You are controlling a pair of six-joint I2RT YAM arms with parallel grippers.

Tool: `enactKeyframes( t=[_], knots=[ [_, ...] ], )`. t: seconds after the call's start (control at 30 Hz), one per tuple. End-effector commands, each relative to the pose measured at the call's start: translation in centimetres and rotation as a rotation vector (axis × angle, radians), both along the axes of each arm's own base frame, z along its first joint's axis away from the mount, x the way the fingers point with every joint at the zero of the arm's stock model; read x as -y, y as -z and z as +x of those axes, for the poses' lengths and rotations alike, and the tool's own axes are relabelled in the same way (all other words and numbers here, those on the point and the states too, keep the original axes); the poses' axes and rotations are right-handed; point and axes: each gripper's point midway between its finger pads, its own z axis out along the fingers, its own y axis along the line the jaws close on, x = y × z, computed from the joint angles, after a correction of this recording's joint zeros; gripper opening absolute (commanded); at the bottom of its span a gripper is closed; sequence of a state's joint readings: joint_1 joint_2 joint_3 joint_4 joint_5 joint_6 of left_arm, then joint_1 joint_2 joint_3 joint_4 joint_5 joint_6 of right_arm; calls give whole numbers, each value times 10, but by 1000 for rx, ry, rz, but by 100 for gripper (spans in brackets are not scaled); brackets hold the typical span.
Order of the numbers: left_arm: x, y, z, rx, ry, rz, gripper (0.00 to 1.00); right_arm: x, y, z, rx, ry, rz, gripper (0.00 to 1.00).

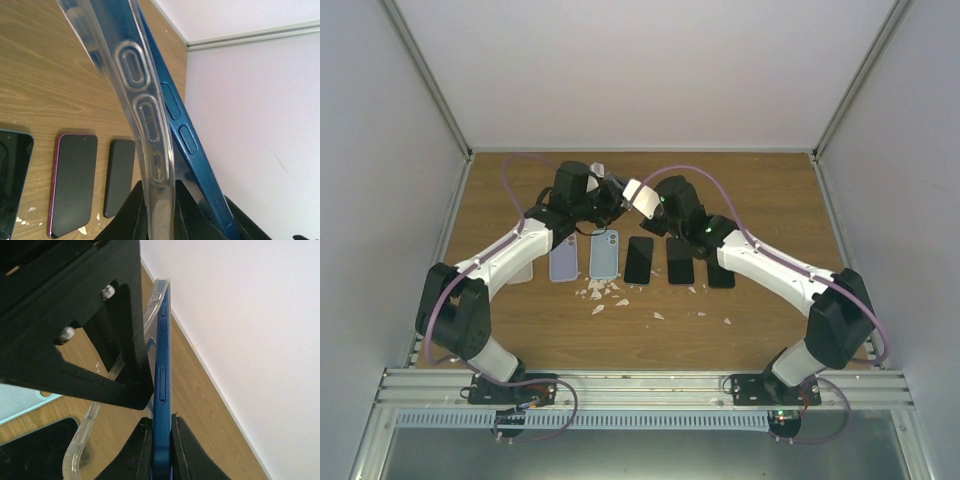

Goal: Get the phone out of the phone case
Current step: Remove the phone case from the phone, then place the phone at the center of the board.

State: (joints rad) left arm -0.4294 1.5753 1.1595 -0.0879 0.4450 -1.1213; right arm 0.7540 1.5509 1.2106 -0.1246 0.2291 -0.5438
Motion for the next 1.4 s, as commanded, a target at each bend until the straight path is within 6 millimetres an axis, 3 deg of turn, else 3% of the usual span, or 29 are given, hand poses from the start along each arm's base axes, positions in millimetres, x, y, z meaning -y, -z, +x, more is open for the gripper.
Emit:
enactKeyframes(
  t=[0.0, 0.37, 0.53, 0.6, 0.93, 1.07, 1.37],
  knots=[
    [-31, 14, 7, 38, -50, 108, 0, 10, -87, 4, 78, 31, 179, 0],
    [-50, 34, 17, 20, -108, 176, 0, 39, -132, -14, -100, -36, 361, 1],
    [-50, 39, 21, 20, -108, 189, 0, 72, -142, -17, -135, -9, 428, 0],
    [-50, 37, 21, 26, -108, 191, 0, 94, -139, -14, -114, 42, 415, 0],
    [-50, 21, 24, 64, -107, 182, 0, 213, -78, -28, -52, 322, 271, 0],
    [-50, 18, 27, 70, -102, 181, 0, 242, -51, -39, -75, 392, 215, 0],
    [-49, 15, 30, 83, -102, 176, 0, 290, 2, -54, -119, 476, 99, 1]
  ],
)
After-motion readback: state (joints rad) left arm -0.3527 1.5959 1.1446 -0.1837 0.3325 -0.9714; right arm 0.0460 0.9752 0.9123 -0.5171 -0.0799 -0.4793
